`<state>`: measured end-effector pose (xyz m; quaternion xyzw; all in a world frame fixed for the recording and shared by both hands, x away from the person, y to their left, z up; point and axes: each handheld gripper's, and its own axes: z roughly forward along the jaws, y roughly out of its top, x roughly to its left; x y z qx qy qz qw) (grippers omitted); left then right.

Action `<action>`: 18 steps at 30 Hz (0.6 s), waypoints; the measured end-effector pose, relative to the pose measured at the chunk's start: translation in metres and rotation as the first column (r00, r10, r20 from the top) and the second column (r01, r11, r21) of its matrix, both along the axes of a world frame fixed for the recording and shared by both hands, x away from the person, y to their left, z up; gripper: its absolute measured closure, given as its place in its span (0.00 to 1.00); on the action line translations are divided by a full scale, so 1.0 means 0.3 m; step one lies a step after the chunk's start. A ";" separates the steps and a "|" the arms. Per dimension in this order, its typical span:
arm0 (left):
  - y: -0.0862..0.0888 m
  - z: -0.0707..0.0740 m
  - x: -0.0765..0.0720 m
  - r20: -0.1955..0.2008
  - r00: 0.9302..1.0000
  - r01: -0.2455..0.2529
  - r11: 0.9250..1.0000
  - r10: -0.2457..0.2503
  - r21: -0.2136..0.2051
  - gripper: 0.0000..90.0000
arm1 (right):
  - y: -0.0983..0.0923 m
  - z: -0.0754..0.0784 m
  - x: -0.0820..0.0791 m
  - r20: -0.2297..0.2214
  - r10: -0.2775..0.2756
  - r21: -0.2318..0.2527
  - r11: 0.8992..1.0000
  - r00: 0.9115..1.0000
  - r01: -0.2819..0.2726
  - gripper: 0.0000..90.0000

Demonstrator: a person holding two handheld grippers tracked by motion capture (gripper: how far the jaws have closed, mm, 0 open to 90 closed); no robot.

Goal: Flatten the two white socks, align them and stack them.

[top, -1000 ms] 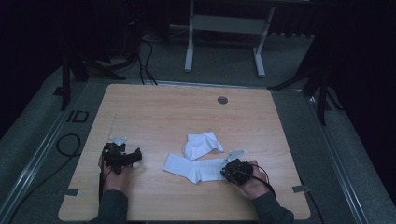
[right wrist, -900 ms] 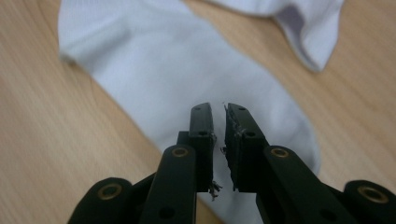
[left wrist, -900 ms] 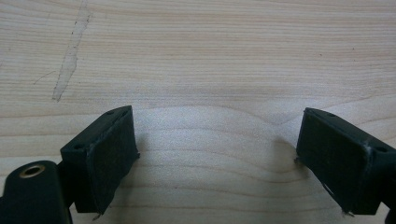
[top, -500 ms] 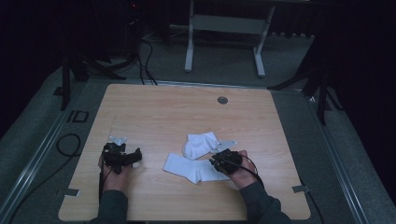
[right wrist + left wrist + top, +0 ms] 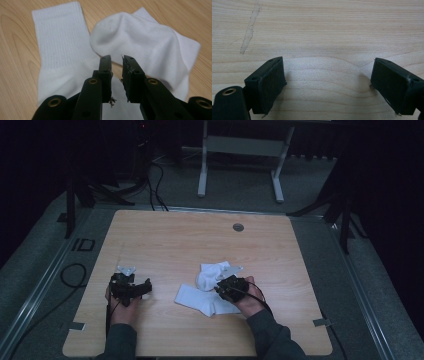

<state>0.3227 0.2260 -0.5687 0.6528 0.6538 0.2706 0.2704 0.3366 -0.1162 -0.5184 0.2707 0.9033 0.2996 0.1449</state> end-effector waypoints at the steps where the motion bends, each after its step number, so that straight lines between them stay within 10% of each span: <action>1: 0.000 0.000 0.000 0.000 1.000 0.000 1.000 0.000 0.000 0.13 | 0.007 -0.001 0.000 -0.001 0.002 0.000 1.000 1.000 -0.002 0.86; 18: -0.002 0.000 -0.001 0.001 1.000 0.007 1.000 -0.007 0.000 0.13 | 0.125 -0.042 0.035 -0.022 0.035 -0.013 0.999 0.999 -0.036 0.79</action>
